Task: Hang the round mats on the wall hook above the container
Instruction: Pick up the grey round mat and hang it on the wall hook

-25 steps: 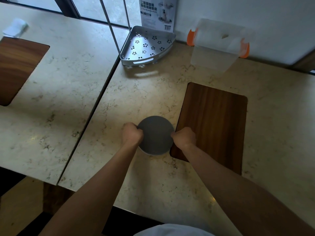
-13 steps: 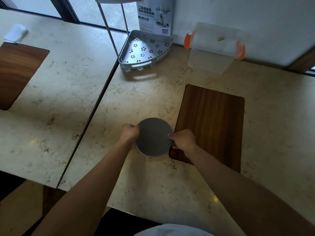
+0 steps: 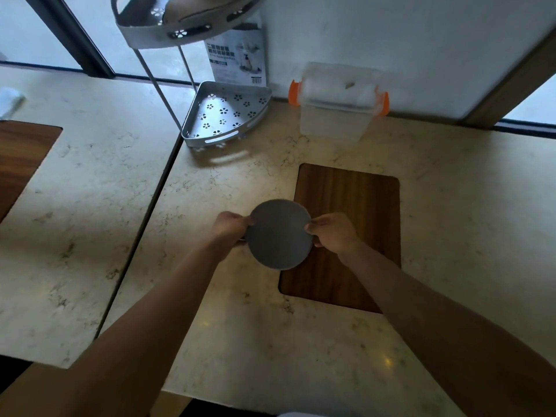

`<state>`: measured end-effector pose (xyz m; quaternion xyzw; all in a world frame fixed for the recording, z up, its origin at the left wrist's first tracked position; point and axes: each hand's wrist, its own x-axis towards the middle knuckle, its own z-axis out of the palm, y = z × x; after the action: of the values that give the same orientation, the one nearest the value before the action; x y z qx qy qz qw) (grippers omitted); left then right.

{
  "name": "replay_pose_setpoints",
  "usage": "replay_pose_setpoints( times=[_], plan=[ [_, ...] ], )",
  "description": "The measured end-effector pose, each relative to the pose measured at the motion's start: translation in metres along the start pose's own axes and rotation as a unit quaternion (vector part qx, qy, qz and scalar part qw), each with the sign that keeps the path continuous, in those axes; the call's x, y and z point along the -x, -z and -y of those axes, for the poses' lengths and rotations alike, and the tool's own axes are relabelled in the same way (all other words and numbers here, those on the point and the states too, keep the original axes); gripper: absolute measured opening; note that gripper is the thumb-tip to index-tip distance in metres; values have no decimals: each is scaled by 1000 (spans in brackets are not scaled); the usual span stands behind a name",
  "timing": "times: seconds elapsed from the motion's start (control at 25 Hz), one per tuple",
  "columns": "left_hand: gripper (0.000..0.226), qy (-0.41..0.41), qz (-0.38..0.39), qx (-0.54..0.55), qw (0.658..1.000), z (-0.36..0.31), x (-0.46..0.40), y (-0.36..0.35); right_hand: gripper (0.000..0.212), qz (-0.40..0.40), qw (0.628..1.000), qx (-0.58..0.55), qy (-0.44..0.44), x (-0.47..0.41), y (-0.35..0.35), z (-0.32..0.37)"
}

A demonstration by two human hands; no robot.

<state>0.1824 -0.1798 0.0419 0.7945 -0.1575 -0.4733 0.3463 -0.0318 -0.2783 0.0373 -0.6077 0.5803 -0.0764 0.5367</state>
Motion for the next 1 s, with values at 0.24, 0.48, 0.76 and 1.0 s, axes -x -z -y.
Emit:
replay_pose_setpoints(
  times=[0.24, 0.48, 0.76, 1.0],
  plan=[
    [19, -49, 38, 4, 998, -82, -16, -58, 11, -48, 999, 5, 15, -40, 88, 20],
    [12, -82, 38, 11, 996, -156, -46, -100, 10, -102, 993, 21, 62, -82, 157, 54],
    [6, -168, 5, 8, 986, -275, -102, -100, 3, -151, 979, -14, 137, -149, 210, 140],
    [20, -195, -28, 6, 980, -346, -154, -96, 10, -178, 961, 31, 211, -213, 234, 193]
  ],
)
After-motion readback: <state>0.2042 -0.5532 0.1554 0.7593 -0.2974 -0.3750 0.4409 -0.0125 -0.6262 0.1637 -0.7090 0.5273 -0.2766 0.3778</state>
